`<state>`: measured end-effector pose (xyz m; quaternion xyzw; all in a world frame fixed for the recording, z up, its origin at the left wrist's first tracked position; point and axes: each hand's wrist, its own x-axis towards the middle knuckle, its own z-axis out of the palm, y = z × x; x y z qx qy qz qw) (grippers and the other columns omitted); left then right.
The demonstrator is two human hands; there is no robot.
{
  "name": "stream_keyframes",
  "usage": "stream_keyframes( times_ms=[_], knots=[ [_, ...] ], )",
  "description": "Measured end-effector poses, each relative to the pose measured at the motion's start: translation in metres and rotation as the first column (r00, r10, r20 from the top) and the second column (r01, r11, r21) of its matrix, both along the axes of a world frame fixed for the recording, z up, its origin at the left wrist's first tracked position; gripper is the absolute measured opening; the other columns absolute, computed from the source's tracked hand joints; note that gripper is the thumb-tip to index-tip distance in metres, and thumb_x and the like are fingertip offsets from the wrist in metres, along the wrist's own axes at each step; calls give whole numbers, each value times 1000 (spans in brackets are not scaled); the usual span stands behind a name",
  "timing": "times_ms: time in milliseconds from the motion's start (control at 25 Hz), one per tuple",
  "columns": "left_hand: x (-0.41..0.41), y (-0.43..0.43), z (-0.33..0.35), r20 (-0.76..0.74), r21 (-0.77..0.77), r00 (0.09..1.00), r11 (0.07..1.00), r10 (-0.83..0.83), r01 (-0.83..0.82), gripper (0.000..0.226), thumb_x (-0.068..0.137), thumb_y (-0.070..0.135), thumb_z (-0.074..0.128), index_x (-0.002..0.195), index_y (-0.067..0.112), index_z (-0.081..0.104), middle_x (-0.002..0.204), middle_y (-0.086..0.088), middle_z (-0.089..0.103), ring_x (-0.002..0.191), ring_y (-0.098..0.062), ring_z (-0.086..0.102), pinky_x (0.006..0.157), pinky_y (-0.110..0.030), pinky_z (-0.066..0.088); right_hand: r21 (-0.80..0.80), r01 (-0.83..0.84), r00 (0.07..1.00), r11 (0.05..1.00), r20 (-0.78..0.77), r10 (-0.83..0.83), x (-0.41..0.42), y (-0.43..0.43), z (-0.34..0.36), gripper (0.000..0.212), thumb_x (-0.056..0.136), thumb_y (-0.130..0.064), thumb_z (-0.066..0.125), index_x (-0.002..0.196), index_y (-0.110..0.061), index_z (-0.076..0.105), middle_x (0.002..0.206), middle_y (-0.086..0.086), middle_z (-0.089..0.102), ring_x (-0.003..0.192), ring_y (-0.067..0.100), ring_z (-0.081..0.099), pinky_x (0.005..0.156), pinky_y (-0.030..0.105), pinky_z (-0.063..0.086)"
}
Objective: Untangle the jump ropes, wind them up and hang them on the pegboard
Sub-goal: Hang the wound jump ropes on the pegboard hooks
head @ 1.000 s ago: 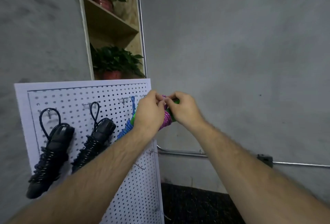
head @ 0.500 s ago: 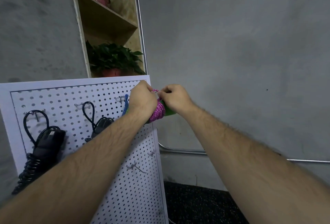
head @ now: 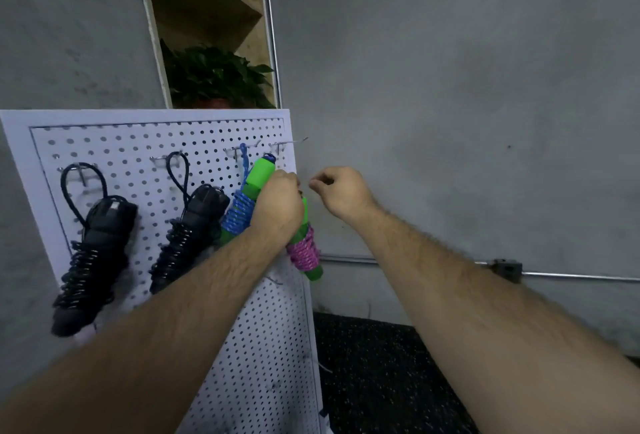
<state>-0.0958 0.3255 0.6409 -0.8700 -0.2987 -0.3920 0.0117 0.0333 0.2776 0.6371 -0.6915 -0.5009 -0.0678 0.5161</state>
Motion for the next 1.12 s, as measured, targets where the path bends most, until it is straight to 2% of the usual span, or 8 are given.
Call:
stream_keyframes(
  times_ms=[80,200,360,440,560,680,960,1120],
  knots=[
    [-11,0,-17,72,87,994,993,-81,75,26,93,-7,51,112,-6,69,117,-22,62,109,-37,59,101,-39,43,41,85,996,996,-5,-85,3,-17,-14,20,93,-28,67,89,-11,76,88,7,75,85,23,68,78,36,54],
    [-26,-4,-50,107,169,979,974,-171,152,25,96,-3,51,112,-7,69,123,-22,61,116,-36,58,108,-38,40,87,204,976,975,-95,-196,19,-54,-79,27,97,-29,61,76,-13,65,73,5,65,76,27,63,68,38,47],
    [-41,-17,-85,96,229,958,942,-272,244,20,97,1,53,109,-2,69,112,-17,65,105,-33,61,98,-37,44,-114,142,977,983,-146,-158,20,-87,-162,24,100,-33,56,97,-15,73,88,2,72,85,20,66,76,32,50],
    [-46,-28,-116,78,206,954,941,-289,268,19,97,4,54,108,1,70,108,-13,67,103,-28,61,96,-34,44,-209,71,980,975,-169,-108,9,-91,-187,21,100,-34,56,94,-21,71,80,-2,69,78,18,63,70,29,48],
    [-43,-59,-198,-25,62,943,941,-333,334,19,95,6,55,105,2,70,103,-13,67,98,-28,60,91,-34,44,-327,42,985,944,-147,-95,-10,-104,-244,23,99,-32,56,84,-18,67,77,0,67,74,19,61,65,31,44],
    [-44,-92,-306,-143,-205,915,916,-377,346,12,93,9,58,98,5,69,97,-12,64,91,-30,60,81,-38,45,-459,-34,976,888,-205,-68,-35,-126,-318,20,96,-26,57,89,-16,73,84,1,72,79,18,64,70,32,49],
    [-39,-101,-465,-252,-611,916,785,-313,101,7,92,9,57,91,7,63,91,-5,54,84,-21,52,74,-37,44,-632,-96,932,769,-329,-154,-62,-143,-445,21,95,-31,54,93,-20,73,95,3,73,88,23,66,77,37,54],
    [-23,-72,-539,-359,-721,889,690,-284,-71,9,93,14,53,84,13,55,97,-17,61,89,-35,59,69,-35,36,-684,-126,914,718,-362,-184,-56,-133,-504,26,96,-36,52,96,-18,71,96,6,73,88,28,67,78,41,56]
  ],
)
